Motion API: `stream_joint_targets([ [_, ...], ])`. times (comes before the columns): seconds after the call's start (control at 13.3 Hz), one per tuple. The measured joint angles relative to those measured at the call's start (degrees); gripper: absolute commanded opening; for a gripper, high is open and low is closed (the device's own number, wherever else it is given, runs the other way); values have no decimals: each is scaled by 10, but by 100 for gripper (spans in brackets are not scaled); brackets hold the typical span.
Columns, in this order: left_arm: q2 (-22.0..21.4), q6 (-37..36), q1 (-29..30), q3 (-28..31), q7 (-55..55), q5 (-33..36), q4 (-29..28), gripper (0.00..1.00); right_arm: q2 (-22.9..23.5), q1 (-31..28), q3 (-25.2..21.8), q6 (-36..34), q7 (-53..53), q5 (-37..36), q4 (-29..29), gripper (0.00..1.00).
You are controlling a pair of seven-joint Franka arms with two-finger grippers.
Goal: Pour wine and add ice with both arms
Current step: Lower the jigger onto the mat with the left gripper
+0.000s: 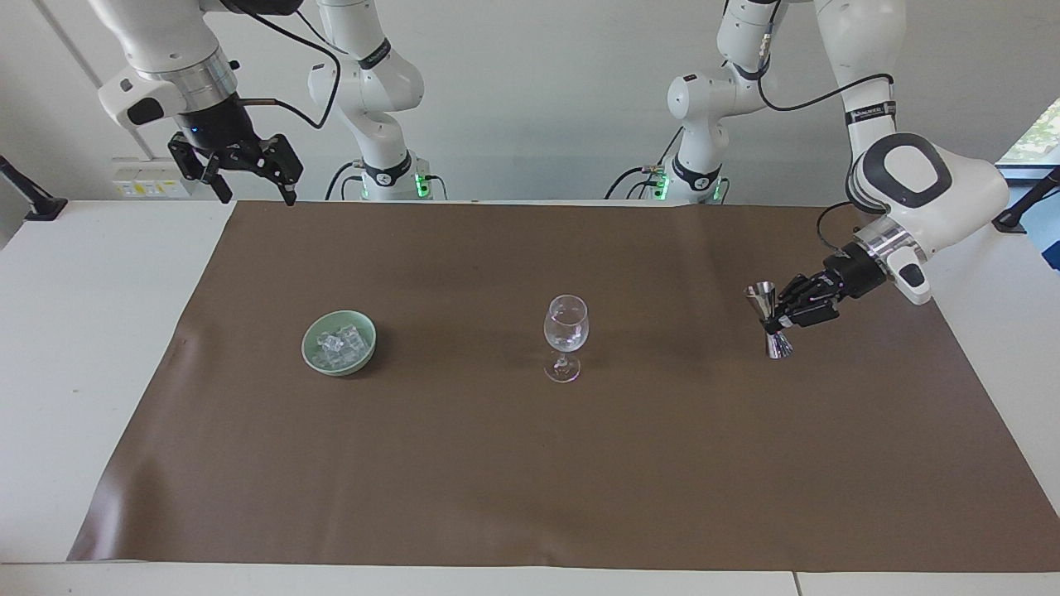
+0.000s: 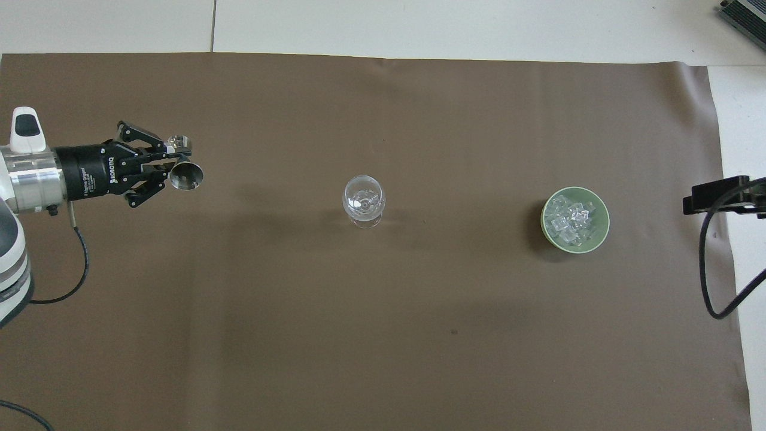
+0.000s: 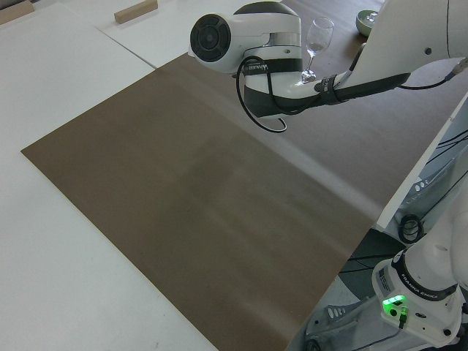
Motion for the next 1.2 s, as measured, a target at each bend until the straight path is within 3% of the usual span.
stream_joint_targets([
  [0.38,41,-96,66,0,-54,32,21,0,0,0,0,0,0,0,0,100],
  [0.75,75,-135,80,-1,-136,33,48,0,0,0,0,0,0,0,0,100],
  [0.97,154,-209,157,0,-142,28,94,0,0,0,0,0,0,0,0,100],
  [1.2,205,-230,189,-1,-140,8,108,0,0,0,0,0,0,0,0,100],
])
